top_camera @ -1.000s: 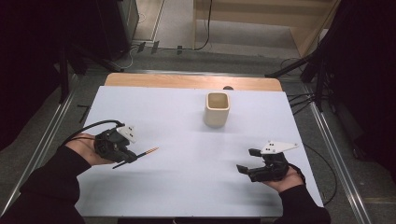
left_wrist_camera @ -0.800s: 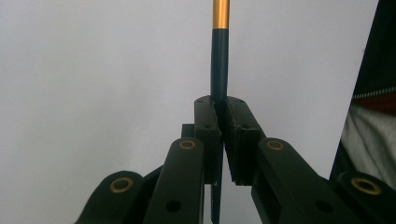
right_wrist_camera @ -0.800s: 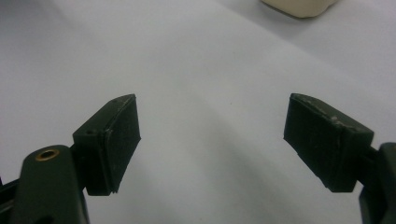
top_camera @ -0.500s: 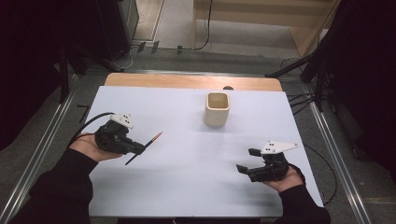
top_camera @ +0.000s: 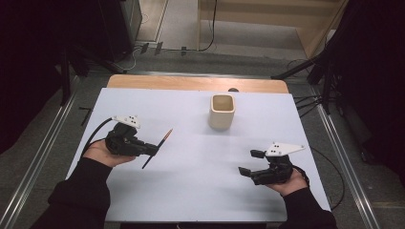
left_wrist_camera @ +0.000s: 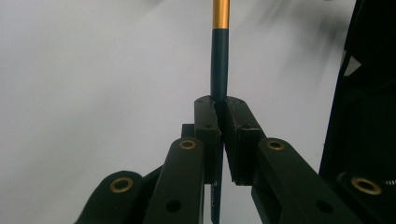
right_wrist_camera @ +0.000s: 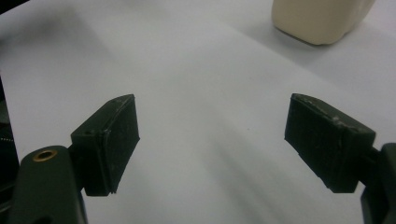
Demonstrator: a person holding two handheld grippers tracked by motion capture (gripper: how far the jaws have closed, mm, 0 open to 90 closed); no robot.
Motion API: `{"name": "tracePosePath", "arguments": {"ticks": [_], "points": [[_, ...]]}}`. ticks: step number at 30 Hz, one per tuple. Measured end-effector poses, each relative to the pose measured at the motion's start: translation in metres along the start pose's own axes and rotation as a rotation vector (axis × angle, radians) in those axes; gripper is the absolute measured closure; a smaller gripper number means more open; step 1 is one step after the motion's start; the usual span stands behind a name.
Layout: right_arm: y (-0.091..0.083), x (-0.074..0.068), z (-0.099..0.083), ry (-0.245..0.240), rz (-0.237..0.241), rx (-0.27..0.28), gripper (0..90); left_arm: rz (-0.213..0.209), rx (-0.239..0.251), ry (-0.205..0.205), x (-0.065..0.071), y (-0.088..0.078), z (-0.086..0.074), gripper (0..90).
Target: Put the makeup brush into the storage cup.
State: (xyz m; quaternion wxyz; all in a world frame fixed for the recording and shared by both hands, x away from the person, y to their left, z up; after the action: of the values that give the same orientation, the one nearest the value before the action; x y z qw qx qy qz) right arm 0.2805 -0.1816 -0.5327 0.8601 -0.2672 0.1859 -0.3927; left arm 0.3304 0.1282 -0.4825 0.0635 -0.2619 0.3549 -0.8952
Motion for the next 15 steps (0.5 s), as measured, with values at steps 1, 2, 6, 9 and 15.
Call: {"name": "tracePosePath", "arguments": {"ticks": [1,2,6,9,15], "points": [[0.0,0.0,0.0,0.0,0.0,0.0,18.8,-0.005,0.007,-0.005,0.0,0.001,0.0,85.2],[0.0,-0.001,0.0,0.0,0.004,0.0,18.4,-0.011,0.022,-0.014,0.001,0.002,0.001,85.2],[0.0,-0.003,0.004,0.014,0.025,0.016,18.2,-0.017,0.054,-0.026,0.001,0.007,0.003,85.1],[0.0,-0.005,0.01,0.028,0.041,0.041,18.2,-0.016,0.071,-0.045,0.001,0.01,0.004,85.1],[0.003,-0.009,0.02,0.051,0.066,0.07,17.8,-0.027,0.121,-0.065,0.003,0.014,0.008,85.1]]}}
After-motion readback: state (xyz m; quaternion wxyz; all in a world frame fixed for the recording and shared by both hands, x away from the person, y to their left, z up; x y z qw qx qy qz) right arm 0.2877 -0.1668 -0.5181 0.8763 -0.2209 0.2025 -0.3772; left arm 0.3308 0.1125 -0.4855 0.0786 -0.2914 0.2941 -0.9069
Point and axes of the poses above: each handheld gripper's, and its own axes: y roughly forward along the jaws, z roughly out of its top, x roughly to its right, the point moved 10 cm from there along y, roughly forward along the jaws, and after that the axes turned 9 degrees about -z, right-handed, at the moved point
